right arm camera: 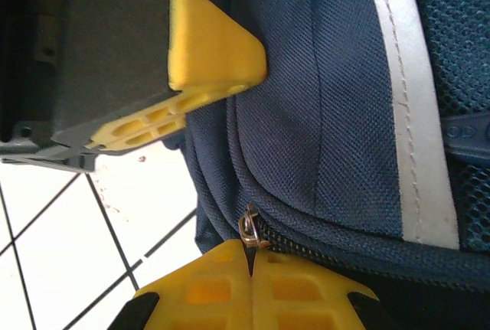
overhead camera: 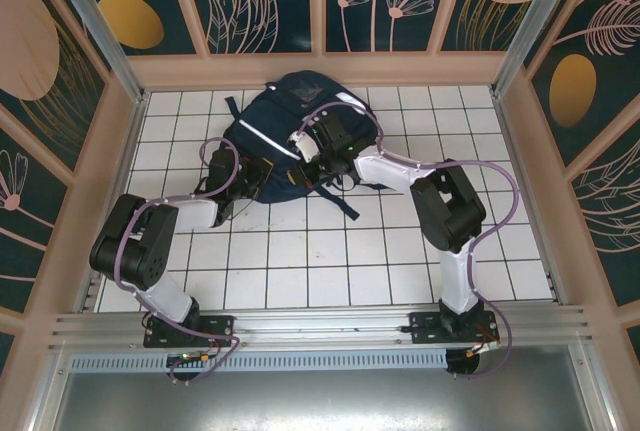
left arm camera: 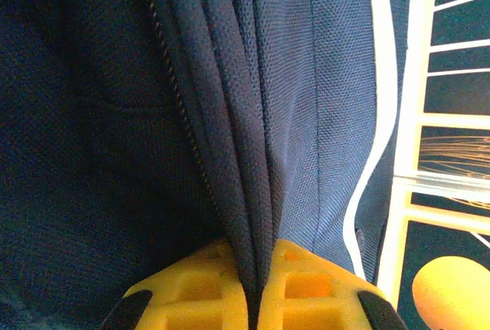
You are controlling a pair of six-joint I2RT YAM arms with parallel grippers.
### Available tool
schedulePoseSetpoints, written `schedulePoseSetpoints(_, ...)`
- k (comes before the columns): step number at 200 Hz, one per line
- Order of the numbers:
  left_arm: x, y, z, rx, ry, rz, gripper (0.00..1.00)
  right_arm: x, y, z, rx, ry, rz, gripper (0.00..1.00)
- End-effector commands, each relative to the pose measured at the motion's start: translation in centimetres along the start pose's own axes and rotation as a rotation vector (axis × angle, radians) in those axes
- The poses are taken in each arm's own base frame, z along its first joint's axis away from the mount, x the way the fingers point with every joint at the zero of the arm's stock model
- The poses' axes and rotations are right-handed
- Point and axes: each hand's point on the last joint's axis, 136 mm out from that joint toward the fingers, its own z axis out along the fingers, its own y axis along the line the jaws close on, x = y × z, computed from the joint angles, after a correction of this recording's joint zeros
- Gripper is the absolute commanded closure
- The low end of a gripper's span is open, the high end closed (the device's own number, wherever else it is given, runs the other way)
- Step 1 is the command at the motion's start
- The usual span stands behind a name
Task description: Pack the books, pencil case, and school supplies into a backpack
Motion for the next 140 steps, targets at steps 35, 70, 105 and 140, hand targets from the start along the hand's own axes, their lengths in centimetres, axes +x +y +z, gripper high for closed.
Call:
schedulePoseSetpoints(35,-1.8,-2.3,-2.9,0.033,-0.102,0.099,1.0,0.7,-8.6,-5.1,0.299,0.034,0.167,1.0)
schedulePoseSetpoints(70,-1.5,-1.7,-3.9,0.019,-0.103,0.098,1.0,-0.3,-10.9,-5.5,0.421,0.029,0.215,1.0)
schedulePoseSetpoints(105,-2.4,-1.4,-4.9,-0.013,-0.149,0.125,1.0,0.7,-8.6,-6.6,0.087,0.056,0.363,1.0)
schedulePoseSetpoints(140,-2.2,-1.2,-4.6,-0.009,-0.135,0.119,1.0,0.7,-5.5,-6.6,-0.118,0.015,0.417,1.0)
